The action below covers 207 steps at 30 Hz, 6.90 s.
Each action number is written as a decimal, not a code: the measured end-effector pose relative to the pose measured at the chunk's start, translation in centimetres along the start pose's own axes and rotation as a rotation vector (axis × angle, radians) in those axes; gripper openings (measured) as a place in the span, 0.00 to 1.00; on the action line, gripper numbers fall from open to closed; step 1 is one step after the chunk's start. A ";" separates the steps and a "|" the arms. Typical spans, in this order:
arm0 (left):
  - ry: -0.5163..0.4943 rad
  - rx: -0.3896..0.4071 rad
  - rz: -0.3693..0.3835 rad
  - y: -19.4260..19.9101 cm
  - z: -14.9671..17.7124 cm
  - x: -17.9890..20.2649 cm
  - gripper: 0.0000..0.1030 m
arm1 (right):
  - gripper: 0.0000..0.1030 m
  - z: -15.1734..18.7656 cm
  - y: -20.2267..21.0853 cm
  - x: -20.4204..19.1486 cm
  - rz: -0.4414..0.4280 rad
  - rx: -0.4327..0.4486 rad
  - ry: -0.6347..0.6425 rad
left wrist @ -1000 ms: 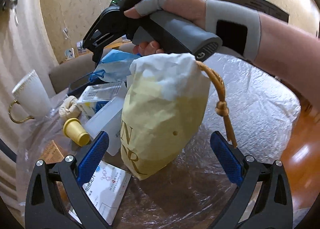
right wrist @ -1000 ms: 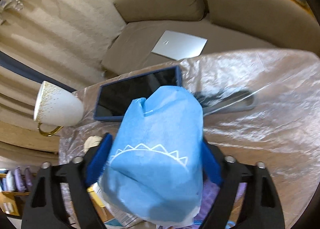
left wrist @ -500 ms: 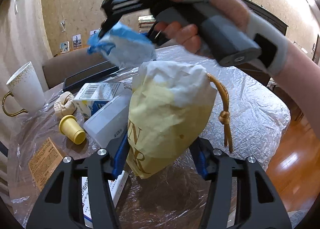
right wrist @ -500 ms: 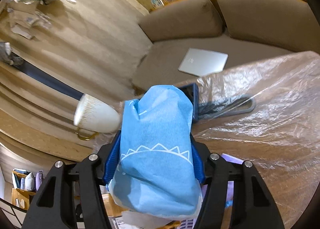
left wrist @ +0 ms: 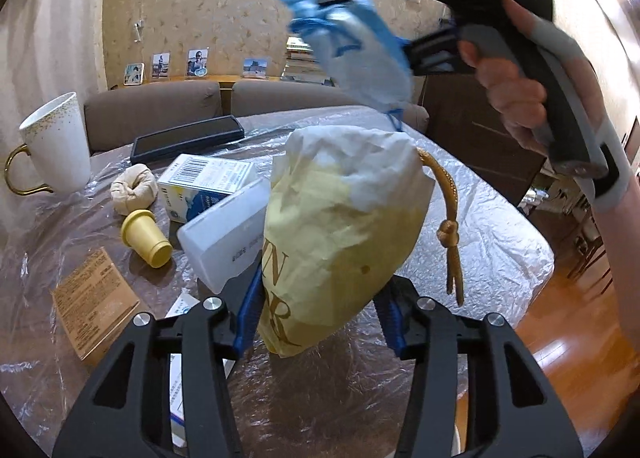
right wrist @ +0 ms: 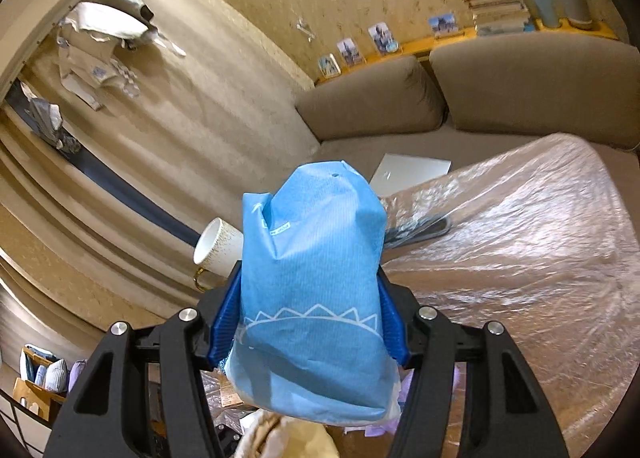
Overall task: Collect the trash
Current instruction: 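Carry the yellow bag in the left tool while the right tool carries the blue bag over the white bin, then open the left tool over the bin while the right tool opens, dropping both bags, then move both tools back over the table toward the remaining items, then grasp the purple hair roller with the right tool while the left tool grasps the white medicine box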
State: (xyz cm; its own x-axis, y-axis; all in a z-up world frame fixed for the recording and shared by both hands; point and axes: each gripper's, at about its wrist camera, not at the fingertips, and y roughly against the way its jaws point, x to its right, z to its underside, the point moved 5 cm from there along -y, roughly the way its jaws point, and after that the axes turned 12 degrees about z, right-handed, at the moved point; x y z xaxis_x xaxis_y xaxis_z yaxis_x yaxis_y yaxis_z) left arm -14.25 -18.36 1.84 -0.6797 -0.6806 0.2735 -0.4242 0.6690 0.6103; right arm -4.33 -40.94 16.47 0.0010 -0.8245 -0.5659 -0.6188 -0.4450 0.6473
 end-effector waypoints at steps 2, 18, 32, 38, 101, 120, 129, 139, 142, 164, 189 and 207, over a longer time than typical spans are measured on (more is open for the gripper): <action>0.016 0.018 0.009 0.5 -0.3 -0.2 0.49 | 0.57 0.5 1.3 0.2 -0.008 0.013 -0.001; 0.084 0.111 0.068 6.6 -0.6 1.1 0.49 | 0.57 9.8 8.9 0.4 -0.061 0.024 0.092; 0.111 0.016 -0.010 10.8 5.4 3.3 0.49 | 0.57 23.8 10.7 0.3 0.060 -0.118 0.255; 0.142 -0.036 -0.032 11.0 7.9 4.0 0.49 | 0.57 28.6 10.3 0.1 0.106 -0.202 0.320; 0.256 -0.355 -0.137 3.1 21.9 1.0 0.47 | 0.56 39.3 -1.7 3.5 0.366 -0.405 0.362; 0.265 -0.385 -0.168 1.9 22.4 -0.6 0.47 | 0.56 39.3 -2.8 4.3 0.396 -0.410 0.380; 0.254 -0.399 -0.170 1.4 22.5 -0.8 0.47 | 0.56 39.5 -3.4 4.0 0.420 -0.407 0.397; 0.239 -0.409 -0.164 0.7 22.6 -0.9 0.47 | 0.57 39.7 -3.6 3.6 0.433 -0.409 0.390; 0.231 -0.375 -0.171 1.0 22.2 -1.0 0.54 | 0.67 39.5 -3.0 3.7 0.451 -0.393 0.394; 0.128 0.286 -0.210 16.6 6.0 2.3 0.99 | 0.96 24.6 16.0 -4.3 0.343 0.404 0.405; 0.141 -0.098 -0.170 3.8 6.6 -6.3 0.99 | 0.84 16.6 -2.6 3.8 0.514 -0.007 0.063; 0.189 -0.100 -0.161 0.5 4.5 -5.1 0.99 | 0.71 15.5 -5.6 4.1 0.629 0.010 0.098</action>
State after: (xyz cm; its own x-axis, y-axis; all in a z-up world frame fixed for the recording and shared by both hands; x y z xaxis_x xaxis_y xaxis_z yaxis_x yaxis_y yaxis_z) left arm -13.75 -13.20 -2.58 -0.4808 -0.8256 0.2952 -0.4498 0.5213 0.7252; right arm -13.00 -36.43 2.61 -0.2932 -0.9556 -0.0290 -0.5318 0.1378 0.8356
